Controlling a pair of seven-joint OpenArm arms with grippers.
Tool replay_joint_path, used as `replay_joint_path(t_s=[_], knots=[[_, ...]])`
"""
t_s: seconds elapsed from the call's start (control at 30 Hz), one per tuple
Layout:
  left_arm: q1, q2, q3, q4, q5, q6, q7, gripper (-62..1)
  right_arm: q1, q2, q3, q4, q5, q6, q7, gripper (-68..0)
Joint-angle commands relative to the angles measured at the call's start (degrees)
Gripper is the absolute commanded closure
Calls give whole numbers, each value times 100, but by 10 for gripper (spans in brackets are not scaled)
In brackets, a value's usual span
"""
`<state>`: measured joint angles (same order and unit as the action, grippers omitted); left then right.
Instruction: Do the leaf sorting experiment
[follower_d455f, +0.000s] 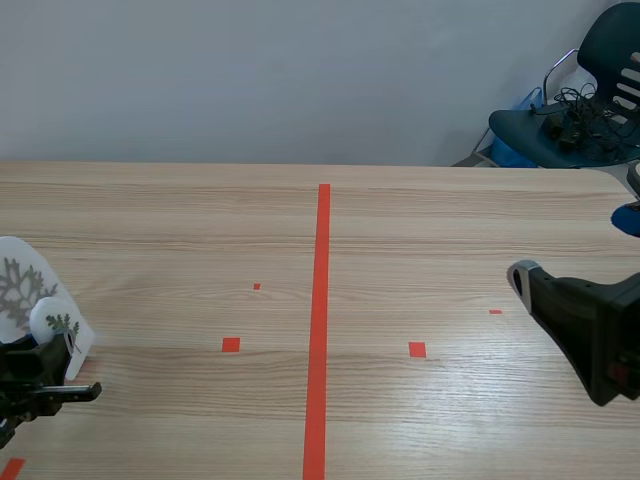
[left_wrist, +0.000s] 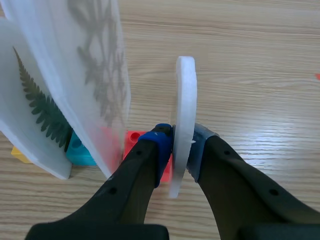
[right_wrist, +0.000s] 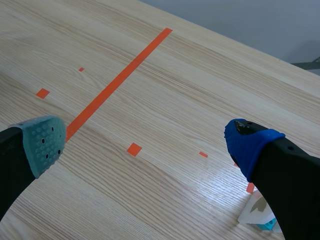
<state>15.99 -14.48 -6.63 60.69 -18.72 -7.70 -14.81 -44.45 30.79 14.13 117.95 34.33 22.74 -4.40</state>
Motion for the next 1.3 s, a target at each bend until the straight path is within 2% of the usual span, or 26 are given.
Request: replay_joint_path(t_s=[0.0,0.17,0.23,0.37,0.43,0.57,0.67,0.9,1.0,1.03,1.13,1.2,1.27], knots=[[-83,-33,-20,24,-42,-48,-79,-68,79,-2,0,-9,48,-39,87,-679],[-160,-50,-20,-302,-44,-52,-92,-69,81,-2,0,-9,48,-39,87,-679],[-155,-81,-20,-304,-42,-52,-125,-90,81,-2,0,-9,48,-39,87,-679],[-153,-146,-26,-243,-44,-101,-125,-170,81,-2,0,-9,48,-39,87,-679],[-83,-188,-52,-59,-85,-101,-127,-238,81,-2,0,-9,48,-39,87,-679],[190,-275,-319,699,-155,-101,-114,-389,81,-2,0,-9,55,-39,87,-679],[538,-424,-542,1410,-321,-173,98,-423,81,-2,0,-9,68,-39,87,-679],[1646,-651,-1362,3383,-1252,-1067,509,-489,81,-2,0,-9,68,-39,87,-679],[1996,-649,-1786,4183,-1709,-1786,640,-580,81,-2,0,-9,68,-39,87,-679],[2081,-651,-1899,4415,-1788,-2072,708,-615,81,-2,2,-9,68,-39,90,-679],[2245,-651,-2050,5010,-1840,-2802,957,-623,120,-2,7,-9,90,-39,92,-679],[2293,-651,-2031,5283,-1840,-3126,1228,-623,179,-2,7,-9,90,-42,96,-679],[2306,-651,-1969,5418,-1838,-3218,1410,-623,227,-2,7,-2,90,-39,87,-679]])
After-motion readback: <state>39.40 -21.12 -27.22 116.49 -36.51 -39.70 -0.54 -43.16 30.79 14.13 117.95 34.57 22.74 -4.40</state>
